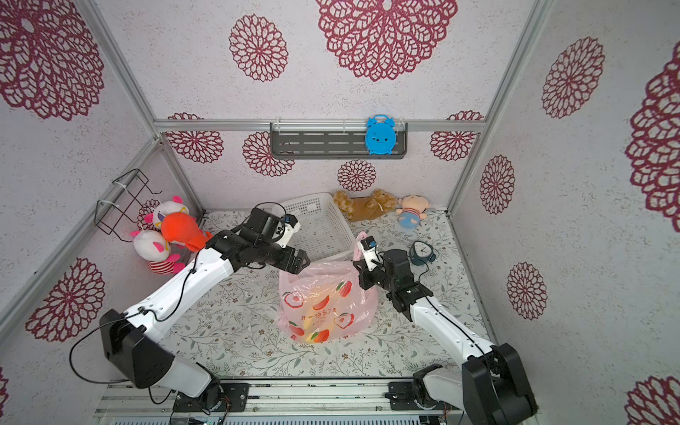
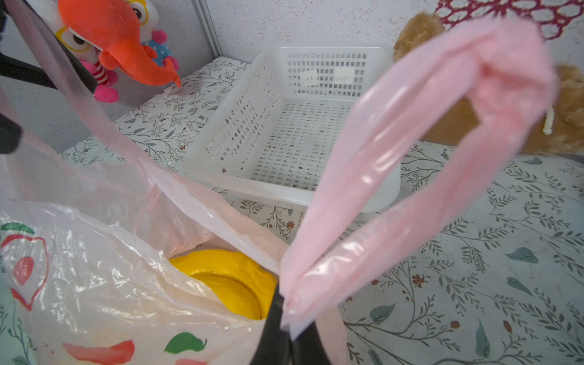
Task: Place the banana into a plastic bag & tie a knot
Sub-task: Adjust the plastic bag at the center of the board.
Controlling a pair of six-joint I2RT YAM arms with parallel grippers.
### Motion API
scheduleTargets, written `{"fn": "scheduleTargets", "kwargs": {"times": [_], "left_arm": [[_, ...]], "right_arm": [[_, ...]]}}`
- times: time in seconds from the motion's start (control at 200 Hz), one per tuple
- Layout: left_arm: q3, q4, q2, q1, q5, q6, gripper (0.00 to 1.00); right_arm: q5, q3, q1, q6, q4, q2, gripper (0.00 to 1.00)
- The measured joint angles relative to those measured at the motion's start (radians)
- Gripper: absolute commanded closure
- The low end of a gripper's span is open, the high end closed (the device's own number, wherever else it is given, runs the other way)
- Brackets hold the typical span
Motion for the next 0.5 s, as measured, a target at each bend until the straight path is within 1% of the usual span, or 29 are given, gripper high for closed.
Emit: {"fn": "scheduleTargets", "kwargs": {"times": [0.155,0.285,0.385,0.5], "left_arm": [[-0.138,0.105,-0.223,0.014,-0.071,-0.038,0.03],[-0.298,0.225,-0.411,0.053,-0.082,-0.079,0.03],[-0.441,0.32,-0.496,0.066,-0.082,-0.115,0.03],[-0.605,0.432,-0.537,0.066,-0.092,-0.179,0.03]], "right_arm": [[-0.03,0.0,-0.007,0.0,-0.004,0.007,1.0],[-0.054,0.004,-0.016,0.001,-0.004,0.018,1.0],[-0.073,0.007,-0.027,0.002,-0.005,0.026,1.0],[-0.107,0.01,-0.05,0.007,-0.005,0.027,1.0]]}}
